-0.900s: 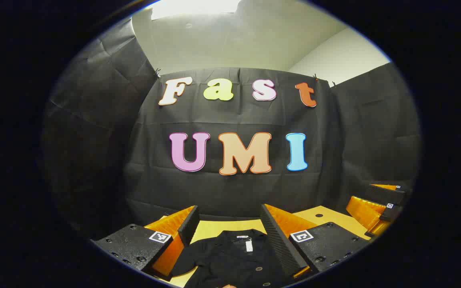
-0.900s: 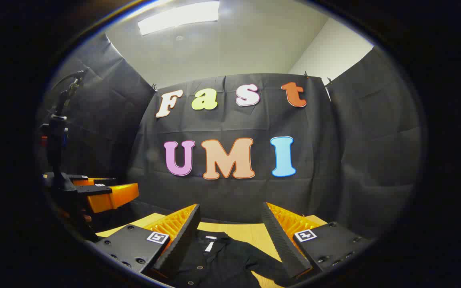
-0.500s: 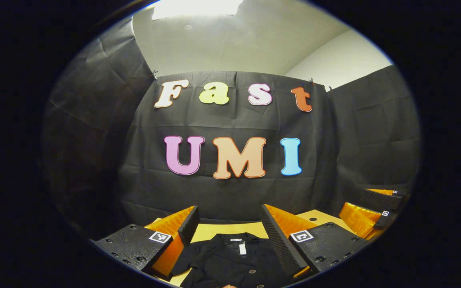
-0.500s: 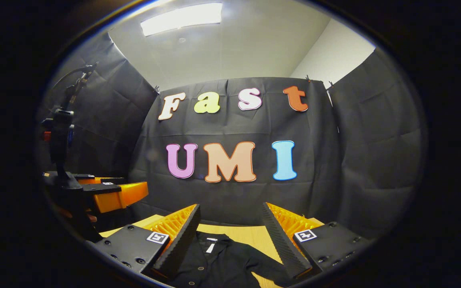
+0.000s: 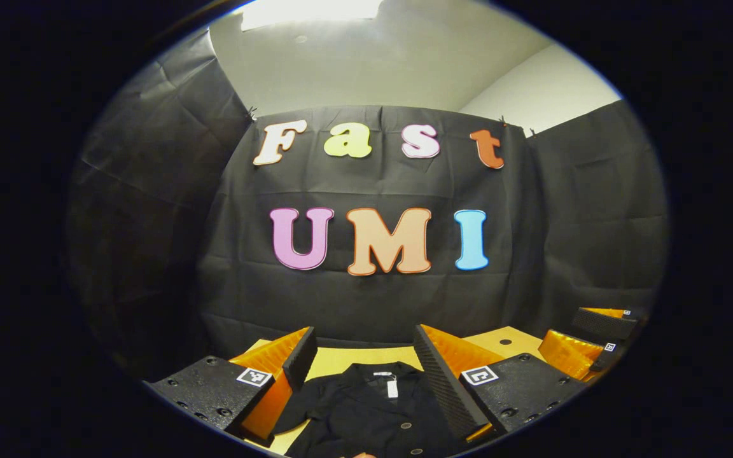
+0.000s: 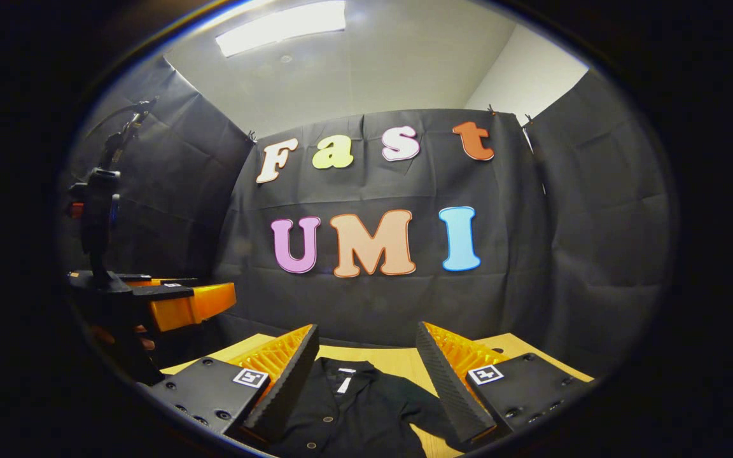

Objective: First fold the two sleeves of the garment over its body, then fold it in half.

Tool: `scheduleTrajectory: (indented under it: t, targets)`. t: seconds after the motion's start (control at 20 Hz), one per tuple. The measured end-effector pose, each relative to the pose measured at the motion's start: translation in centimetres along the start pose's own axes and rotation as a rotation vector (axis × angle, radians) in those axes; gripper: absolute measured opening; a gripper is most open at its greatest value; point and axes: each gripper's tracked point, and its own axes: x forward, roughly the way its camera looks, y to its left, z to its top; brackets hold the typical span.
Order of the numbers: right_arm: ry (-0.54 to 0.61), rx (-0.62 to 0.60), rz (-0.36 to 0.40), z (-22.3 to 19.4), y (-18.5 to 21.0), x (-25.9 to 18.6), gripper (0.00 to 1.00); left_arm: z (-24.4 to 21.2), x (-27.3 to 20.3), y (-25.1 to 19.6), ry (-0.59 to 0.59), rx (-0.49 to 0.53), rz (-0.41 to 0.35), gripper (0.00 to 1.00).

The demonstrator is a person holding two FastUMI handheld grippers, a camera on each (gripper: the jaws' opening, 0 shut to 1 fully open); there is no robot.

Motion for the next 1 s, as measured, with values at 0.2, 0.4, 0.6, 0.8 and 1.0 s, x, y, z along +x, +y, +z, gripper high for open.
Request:
scheduleTrajectory:
  t: [0.2, 0.4, 0.6, 0.8, 1.0]
  targets:
    - [0.0, -0.003, 0.027, -0.1, 0.1, 0.8, 0.98, 0.3, 0.0, 0.6, -0.006, 0.007, 0.038, 0.92]
    - [-0.012, -0.008, 0.05, 0.4, 0.3, 1.3, 0.96, 0.7, 0.3, 0.2, -0.018, 0.019, 0.038, 0.92]
    - [-0.017, -0.008, 0.046, 0.9, 0.0, 1.4, 0.98, 0.8, 0.6, -0.4, -0.028, 0.008, 0.027, 0.92]
    - [-0.025, -0.007, 0.04, 1.1, -0.2, 1.3, 0.98, 0.5, 0.7, -0.1, -0.021, 0.007, 0.029, 0.92]
    - [-0.02, -0.013, 0.043, 1.0, 0.2, 1.3, 0.96, 0.2, 0.6, -0.3, -0.015, 0.005, 0.016, 0.92]
